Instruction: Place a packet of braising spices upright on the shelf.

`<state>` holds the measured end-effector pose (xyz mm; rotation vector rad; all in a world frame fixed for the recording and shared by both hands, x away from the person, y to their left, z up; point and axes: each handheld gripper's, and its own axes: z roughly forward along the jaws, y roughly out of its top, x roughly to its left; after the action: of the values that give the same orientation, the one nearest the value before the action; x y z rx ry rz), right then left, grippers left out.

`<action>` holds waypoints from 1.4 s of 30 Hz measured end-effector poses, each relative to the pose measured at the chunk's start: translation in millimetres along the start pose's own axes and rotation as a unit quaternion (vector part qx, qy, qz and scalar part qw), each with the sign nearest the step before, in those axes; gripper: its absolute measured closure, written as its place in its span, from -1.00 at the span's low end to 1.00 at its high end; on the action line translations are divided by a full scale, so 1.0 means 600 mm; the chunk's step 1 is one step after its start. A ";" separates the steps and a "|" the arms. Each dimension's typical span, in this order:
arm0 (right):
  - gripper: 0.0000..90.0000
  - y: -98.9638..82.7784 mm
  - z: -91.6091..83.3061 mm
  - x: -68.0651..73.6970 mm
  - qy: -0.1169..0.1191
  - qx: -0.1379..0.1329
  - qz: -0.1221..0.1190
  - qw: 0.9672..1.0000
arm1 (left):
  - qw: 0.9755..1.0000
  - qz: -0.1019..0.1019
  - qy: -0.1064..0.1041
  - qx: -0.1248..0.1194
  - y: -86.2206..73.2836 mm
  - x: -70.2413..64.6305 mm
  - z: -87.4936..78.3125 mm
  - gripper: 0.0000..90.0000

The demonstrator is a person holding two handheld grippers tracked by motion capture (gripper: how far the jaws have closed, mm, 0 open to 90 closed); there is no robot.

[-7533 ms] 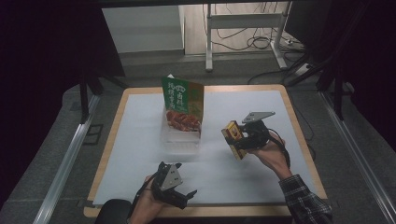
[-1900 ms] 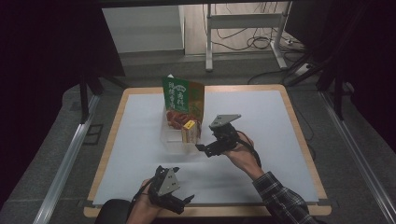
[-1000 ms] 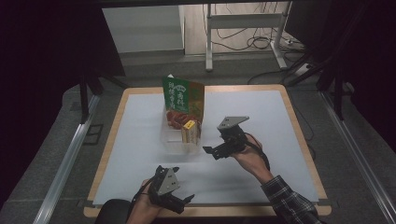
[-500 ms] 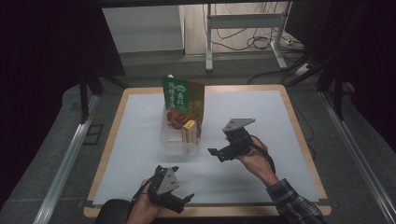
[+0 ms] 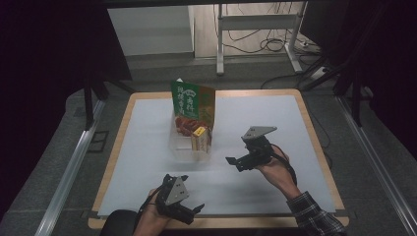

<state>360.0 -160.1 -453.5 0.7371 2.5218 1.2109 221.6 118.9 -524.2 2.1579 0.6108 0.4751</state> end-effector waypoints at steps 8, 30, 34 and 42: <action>-0.95 -0.011 -0.013 -0.006 -0.006 0.001 0.007 1.000 | 1.000 0.000 0.001 0.001 0.000 0.000 0.000 -1.00; -0.98 -0.052 -0.065 -0.028 -0.033 0.006 0.023 0.999 | 1.000 -0.005 0.000 -0.001 -0.001 0.000 0.001 -1.00; -0.98 -0.059 -0.076 -0.031 -0.040 0.007 0.026 0.999 | 1.000 -0.005 0.000 -0.001 -0.001 0.000 0.001 -1.00; -0.98 -0.074 -0.092 -0.035 -0.048 0.008 0.032 0.998 | 1.000 -0.005 -0.001 -0.001 -0.001 -0.001 0.002 -1.00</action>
<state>339.3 -231.1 -453.6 0.8639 2.4504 1.1486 221.8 118.1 -525.2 2.1531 0.6196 0.4682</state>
